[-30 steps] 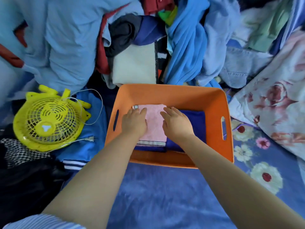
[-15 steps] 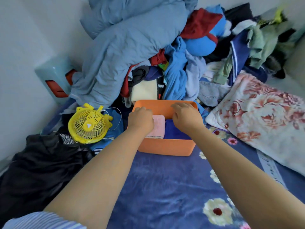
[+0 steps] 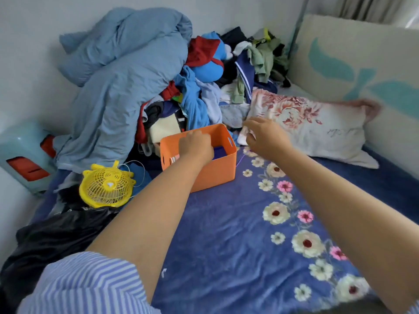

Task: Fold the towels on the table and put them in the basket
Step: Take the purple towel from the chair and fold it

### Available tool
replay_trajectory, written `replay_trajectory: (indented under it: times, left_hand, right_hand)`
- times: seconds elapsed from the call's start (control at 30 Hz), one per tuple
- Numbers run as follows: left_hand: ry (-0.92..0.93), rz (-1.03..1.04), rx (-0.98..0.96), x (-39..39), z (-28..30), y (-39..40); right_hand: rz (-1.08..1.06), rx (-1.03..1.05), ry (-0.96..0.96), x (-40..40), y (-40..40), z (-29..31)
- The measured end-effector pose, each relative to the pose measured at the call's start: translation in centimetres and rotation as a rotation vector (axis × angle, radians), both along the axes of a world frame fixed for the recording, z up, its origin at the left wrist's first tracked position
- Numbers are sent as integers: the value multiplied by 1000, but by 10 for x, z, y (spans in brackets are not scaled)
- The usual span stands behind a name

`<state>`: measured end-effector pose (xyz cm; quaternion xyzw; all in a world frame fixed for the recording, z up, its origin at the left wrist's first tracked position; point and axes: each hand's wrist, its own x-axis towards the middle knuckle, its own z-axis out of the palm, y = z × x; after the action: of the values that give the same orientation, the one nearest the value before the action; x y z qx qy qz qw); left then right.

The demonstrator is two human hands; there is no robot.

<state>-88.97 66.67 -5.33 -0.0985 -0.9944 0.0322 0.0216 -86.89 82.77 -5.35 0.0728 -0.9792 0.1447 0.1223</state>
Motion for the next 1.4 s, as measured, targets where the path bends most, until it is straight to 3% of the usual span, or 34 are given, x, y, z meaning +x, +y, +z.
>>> replay_trajectory:
  times: [0.4,0.77,1.07,1.4]
  left_hand:
    - [-46,-661,-33,148,16,239]
    - [-28,-1287,-11,430,9,488]
    - [-107,-1590,20,635,-13,624]
    - [-233,-1770,-80,748,-62,769]
  right_hand:
    - [-634,18,1,233,178,11]
    - [-1213,-68,-19,545,348,2]
    - [-1524,-181,-53,776,448,-22]
    - [-1780,-289,-115,907,562,-89]
